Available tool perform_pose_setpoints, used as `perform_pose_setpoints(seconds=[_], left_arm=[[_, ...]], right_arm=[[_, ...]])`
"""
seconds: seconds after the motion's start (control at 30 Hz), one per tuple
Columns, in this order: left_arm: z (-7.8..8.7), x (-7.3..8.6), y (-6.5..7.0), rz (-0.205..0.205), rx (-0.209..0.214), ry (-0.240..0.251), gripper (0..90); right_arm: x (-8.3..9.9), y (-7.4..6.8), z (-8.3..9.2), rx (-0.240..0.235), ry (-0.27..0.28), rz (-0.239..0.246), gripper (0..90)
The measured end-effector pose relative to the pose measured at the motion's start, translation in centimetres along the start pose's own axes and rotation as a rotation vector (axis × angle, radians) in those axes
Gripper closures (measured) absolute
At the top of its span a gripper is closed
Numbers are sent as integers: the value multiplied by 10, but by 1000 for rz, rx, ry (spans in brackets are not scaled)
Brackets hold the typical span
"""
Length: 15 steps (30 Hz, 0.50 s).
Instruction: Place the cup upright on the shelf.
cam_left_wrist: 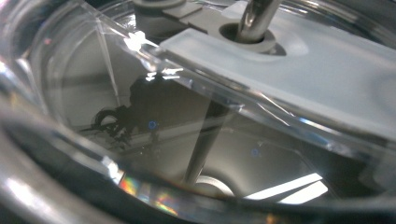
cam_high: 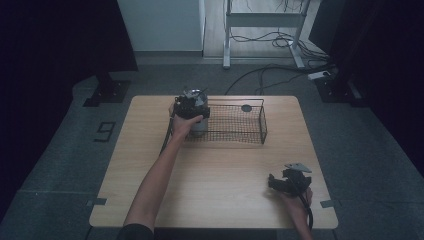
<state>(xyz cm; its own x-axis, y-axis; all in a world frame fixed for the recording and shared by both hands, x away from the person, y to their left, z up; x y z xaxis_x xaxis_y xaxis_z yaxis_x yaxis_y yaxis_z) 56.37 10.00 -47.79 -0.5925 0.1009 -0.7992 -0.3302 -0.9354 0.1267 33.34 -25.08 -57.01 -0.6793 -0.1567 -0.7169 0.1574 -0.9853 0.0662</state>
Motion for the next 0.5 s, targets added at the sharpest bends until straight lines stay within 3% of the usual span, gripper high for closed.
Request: perform_pose_setpoints(seconds=[0.5], left_arm=[[-1,8,8,-21,0,15,39]], right_arm=[[0,0,0,-1,0,0,22]])
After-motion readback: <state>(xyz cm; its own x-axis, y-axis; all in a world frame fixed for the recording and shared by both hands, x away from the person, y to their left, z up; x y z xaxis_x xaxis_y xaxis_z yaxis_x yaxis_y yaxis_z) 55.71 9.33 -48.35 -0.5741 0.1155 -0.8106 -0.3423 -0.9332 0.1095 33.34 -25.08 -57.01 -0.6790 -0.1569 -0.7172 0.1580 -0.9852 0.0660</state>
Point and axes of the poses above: each handheld gripper's, and its own axes: z roughly backward along the jaws, x roughly out of its underside, y roughly to its right, the point moved 2 cm from there along -z, roughly forward along the jaws, and after that the axes turned 6 degrees about z, right-handed, at the moved point
